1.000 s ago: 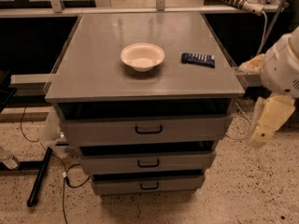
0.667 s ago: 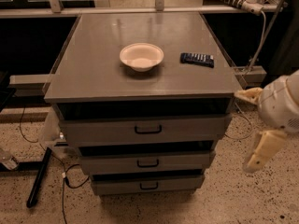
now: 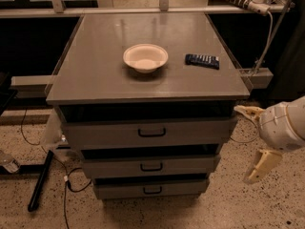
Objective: Open bottom drawer
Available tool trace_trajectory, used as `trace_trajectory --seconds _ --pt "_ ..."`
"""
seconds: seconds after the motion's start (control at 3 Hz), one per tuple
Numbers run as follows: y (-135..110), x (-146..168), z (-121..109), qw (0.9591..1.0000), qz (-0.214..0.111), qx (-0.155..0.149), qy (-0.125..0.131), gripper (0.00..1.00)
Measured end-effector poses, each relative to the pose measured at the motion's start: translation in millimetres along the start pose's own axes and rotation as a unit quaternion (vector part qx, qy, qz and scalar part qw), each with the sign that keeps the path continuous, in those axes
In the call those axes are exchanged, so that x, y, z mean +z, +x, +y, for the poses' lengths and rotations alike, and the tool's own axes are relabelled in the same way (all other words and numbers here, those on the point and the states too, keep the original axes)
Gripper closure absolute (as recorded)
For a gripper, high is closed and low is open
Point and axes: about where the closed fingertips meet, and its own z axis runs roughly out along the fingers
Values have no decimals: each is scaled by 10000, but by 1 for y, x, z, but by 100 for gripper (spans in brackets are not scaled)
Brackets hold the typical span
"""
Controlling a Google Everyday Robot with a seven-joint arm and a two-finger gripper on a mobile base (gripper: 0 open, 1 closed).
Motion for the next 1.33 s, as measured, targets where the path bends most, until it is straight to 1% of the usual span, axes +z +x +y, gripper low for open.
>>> trace_trajectory --seconds 0.33,0.67,1.0,1.33 --pt "-1 0 1 10000 5 -6 -6 0" --pt "11 36 8 9996 -29 205 -192 0" --pt "51 91 17 9978 -123 587 -272 0" --pt "87 142 23 9972 -256 706 -45 0"
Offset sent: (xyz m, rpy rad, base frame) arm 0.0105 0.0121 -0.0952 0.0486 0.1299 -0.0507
